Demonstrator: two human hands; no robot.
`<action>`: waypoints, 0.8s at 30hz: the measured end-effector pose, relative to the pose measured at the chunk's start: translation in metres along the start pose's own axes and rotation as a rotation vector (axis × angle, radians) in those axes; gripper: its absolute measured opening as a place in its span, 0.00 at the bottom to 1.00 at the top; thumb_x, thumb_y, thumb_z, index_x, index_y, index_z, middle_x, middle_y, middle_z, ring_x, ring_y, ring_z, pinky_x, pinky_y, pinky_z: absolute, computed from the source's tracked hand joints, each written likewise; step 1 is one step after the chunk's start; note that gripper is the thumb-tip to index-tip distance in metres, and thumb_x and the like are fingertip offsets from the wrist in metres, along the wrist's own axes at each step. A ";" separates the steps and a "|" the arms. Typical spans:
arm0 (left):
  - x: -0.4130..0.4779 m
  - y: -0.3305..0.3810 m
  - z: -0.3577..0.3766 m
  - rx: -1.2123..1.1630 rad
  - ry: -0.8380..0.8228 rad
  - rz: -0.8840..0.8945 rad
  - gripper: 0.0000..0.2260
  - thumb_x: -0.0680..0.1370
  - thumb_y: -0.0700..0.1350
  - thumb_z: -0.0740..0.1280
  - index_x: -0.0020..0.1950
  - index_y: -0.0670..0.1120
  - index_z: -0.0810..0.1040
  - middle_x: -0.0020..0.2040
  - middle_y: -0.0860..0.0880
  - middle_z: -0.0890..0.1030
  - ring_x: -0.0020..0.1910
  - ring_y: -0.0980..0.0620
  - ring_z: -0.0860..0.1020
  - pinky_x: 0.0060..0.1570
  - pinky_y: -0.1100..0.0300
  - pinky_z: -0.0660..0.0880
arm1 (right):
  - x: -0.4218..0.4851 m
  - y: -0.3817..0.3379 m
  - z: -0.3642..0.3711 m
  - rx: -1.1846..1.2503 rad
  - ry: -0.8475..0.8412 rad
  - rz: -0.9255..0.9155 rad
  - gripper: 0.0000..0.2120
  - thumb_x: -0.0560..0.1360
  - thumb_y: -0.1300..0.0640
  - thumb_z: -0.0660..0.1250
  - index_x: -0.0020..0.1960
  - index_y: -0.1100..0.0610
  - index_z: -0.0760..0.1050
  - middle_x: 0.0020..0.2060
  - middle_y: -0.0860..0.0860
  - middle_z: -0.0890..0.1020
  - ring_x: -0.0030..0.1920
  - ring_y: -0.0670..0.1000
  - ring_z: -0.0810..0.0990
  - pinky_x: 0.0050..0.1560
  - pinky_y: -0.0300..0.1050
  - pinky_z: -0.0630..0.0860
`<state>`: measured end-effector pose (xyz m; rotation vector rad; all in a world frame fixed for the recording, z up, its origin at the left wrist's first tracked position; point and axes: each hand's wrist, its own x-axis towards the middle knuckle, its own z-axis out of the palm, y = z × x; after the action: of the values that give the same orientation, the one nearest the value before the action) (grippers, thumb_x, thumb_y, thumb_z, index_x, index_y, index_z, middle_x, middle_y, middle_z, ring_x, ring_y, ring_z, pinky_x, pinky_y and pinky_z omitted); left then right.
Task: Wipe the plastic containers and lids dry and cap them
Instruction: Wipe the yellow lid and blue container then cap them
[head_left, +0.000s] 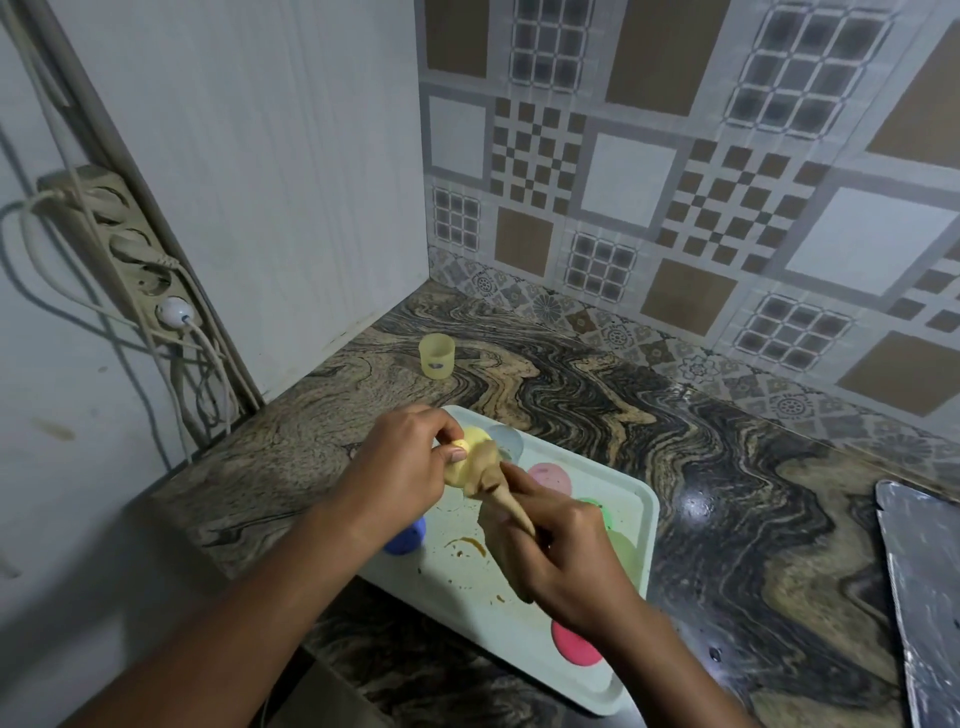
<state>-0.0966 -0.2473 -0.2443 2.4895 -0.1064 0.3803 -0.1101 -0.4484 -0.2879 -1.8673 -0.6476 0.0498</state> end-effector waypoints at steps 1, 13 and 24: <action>-0.001 -0.001 0.000 0.000 -0.006 -0.007 0.05 0.73 0.40 0.76 0.48 0.45 0.84 0.44 0.51 0.82 0.42 0.56 0.77 0.44 0.64 0.74 | -0.004 0.003 -0.001 0.014 0.010 0.040 0.15 0.81 0.62 0.61 0.38 0.53 0.77 0.40 0.45 0.83 0.28 0.53 0.73 0.32 0.56 0.73; -0.004 0.004 0.003 -0.046 0.014 0.087 0.05 0.73 0.37 0.75 0.45 0.44 0.83 0.42 0.54 0.80 0.41 0.58 0.75 0.43 0.72 0.70 | 0.008 -0.002 0.002 0.160 0.110 0.095 0.15 0.83 0.59 0.60 0.38 0.59 0.73 0.26 0.56 0.73 0.23 0.55 0.71 0.29 0.56 0.72; -0.015 -0.006 -0.002 0.038 -0.126 0.455 0.13 0.71 0.26 0.72 0.51 0.40 0.83 0.47 0.47 0.81 0.49 0.52 0.76 0.49 0.70 0.74 | 0.025 -0.019 -0.019 0.173 0.227 0.194 0.15 0.82 0.58 0.64 0.40 0.64 0.77 0.24 0.53 0.74 0.24 0.48 0.71 0.26 0.45 0.66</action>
<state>-0.1110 -0.2415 -0.2505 2.5121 -0.7300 0.4106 -0.0903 -0.4488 -0.2575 -1.7315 -0.2957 0.0189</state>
